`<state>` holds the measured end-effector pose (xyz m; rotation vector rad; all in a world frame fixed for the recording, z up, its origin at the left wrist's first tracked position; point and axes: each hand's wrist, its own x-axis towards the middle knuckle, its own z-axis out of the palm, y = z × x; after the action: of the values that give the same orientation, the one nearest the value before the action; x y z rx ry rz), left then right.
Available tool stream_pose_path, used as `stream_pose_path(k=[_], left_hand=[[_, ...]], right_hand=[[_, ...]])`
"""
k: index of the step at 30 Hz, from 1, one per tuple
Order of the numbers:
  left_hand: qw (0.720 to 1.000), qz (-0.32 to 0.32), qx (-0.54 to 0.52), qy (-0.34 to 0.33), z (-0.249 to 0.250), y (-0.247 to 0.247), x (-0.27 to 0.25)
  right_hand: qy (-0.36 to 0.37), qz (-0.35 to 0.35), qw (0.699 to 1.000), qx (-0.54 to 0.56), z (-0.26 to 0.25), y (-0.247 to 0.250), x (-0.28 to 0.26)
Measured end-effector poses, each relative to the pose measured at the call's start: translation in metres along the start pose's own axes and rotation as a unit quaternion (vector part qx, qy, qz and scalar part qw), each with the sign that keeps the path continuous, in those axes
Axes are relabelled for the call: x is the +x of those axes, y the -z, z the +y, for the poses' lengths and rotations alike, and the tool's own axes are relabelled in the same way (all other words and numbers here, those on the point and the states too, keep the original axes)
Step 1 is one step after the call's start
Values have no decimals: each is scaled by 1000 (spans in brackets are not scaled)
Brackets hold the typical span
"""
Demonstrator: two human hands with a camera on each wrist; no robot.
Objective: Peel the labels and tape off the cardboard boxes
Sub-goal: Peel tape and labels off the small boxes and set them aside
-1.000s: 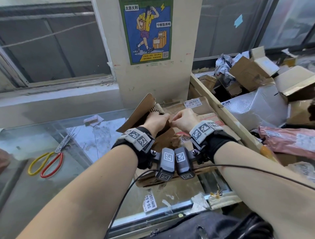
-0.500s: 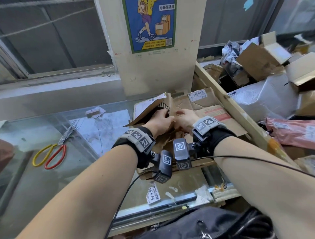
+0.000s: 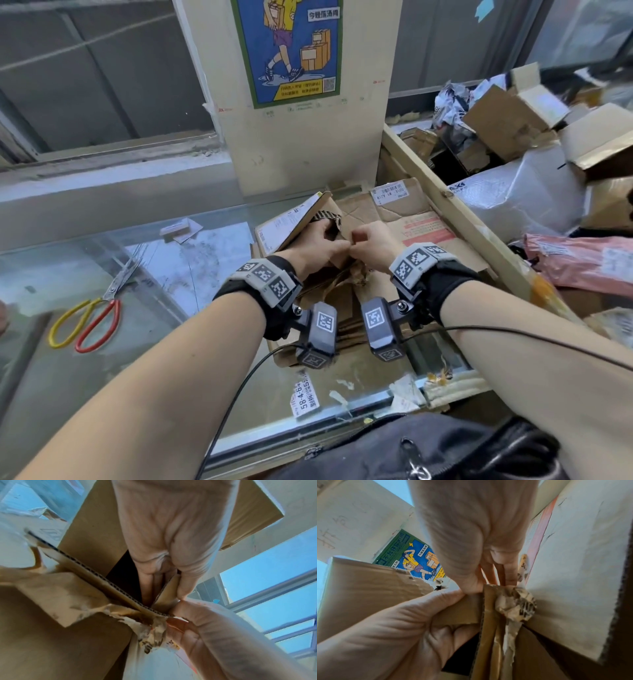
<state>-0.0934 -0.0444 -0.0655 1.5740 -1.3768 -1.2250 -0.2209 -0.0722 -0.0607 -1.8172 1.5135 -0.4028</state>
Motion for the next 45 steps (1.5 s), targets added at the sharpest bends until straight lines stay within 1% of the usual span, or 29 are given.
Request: stream_pose_path(k=[3, 8, 12, 17, 22, 25, 26, 28, 30, 31, 34, 39, 42, 45], left_hand=[[998, -49, -31, 33, 5, 6, -5], [998, -29, 32, 40, 8, 12, -1], [998, -35, 31, 34, 16, 13, -8], [999, -44, 4, 27, 13, 12, -11], [998, -49, 11, 24, 5, 15, -6], [998, -51, 18, 24, 3, 15, -6], [998, -49, 13, 26, 2, 16, -6], [999, -43, -4, 30, 3, 19, -7], [998, -44, -20, 29, 4, 21, -9], [998, -45, -22, 27, 5, 22, -10], [998, -49, -24, 21, 6, 23, -11], [997, -74, -31, 24, 4, 25, -15], [996, -75, -33, 29, 4, 27, -17], [997, -64, -42, 25, 7, 27, -20]], right_hand=[[19, 7, 1000, -18, -2, 0, -1], [61, 68, 994, -63, -2, -3, -7], [88, 119, 981, -129, -10, -2, -9], [63, 147, 976, -147, -13, -5, -5], [20, 162, 983, -81, -9, -8, -3], [-11, 144, 989, -30, -5, -8, 0], [-19, 136, 991, -1, -3, -8, 1], [-26, 108, 989, 93, -1, -6, 2], [-17, 71, 981, 177, -1, -2, 0], [-5, 58, 978, 198, -1, 0, -1], [21, 51, 978, 202, -3, 1, 0], [-8, 37, 965, 259, -5, 3, -3], [17, 38, 973, 228, -7, 0, -2], [35, 63, 978, 196, -13, -5, -1]])
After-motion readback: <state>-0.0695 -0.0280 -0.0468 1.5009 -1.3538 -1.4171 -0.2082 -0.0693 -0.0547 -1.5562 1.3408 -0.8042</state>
